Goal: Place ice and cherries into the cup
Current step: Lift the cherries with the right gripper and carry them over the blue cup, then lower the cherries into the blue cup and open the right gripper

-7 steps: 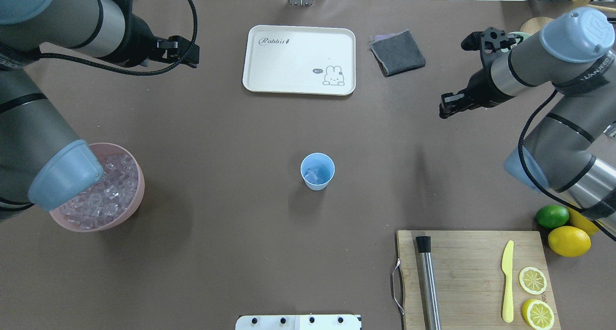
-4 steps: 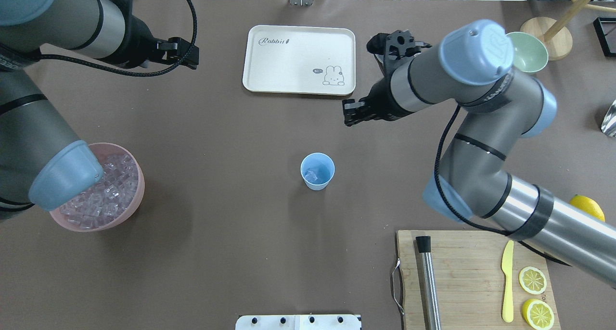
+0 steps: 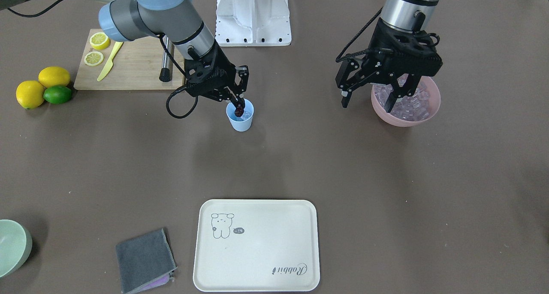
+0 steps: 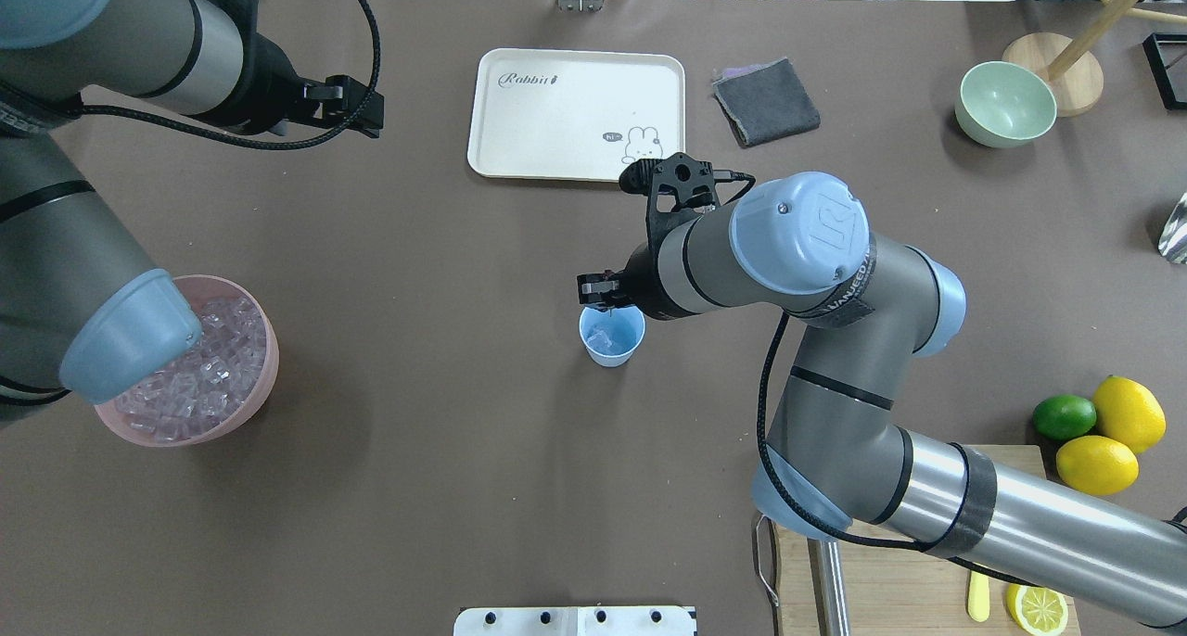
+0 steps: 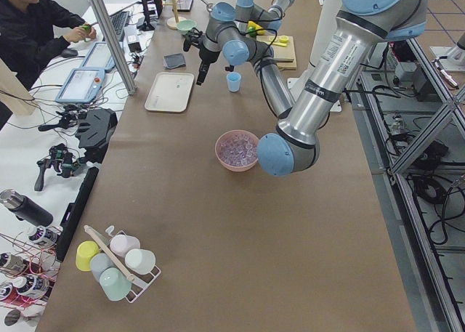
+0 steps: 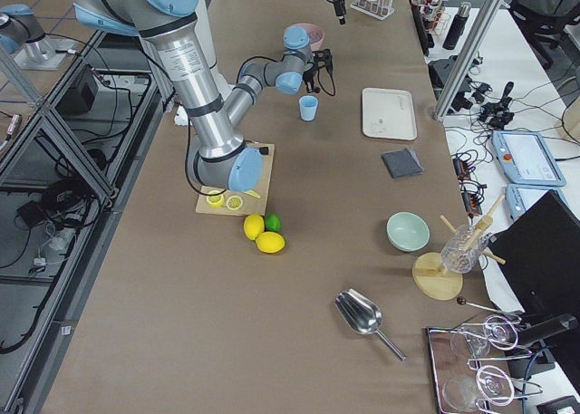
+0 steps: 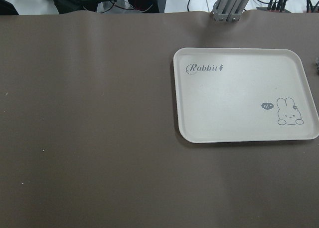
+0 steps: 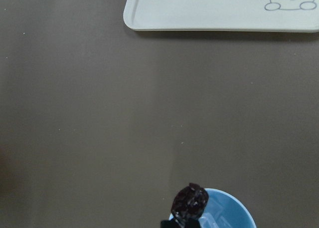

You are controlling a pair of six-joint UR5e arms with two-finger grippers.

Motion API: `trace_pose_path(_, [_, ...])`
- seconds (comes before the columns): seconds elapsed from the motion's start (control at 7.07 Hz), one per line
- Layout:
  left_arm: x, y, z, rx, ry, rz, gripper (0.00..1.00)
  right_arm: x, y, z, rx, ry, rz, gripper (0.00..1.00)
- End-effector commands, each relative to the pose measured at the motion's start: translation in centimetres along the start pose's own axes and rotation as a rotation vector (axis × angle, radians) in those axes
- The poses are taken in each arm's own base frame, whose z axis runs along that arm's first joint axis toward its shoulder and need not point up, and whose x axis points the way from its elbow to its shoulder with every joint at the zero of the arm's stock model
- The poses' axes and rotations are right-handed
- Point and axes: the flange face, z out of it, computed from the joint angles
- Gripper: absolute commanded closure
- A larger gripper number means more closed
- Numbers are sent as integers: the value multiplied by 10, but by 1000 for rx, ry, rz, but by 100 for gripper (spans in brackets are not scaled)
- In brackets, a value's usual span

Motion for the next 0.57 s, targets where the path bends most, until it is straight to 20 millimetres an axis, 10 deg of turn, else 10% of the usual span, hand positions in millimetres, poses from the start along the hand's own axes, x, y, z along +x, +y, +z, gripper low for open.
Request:
trace_pose_path(0.0, [0, 0, 3, -6, -3, -2, 3, 9, 9, 7, -9, 18, 3, 98])
trace_pose_path(0.42, [-10, 6, 6, -26, -2, -10, 3, 10, 29, 21, -39, 31, -5, 90])
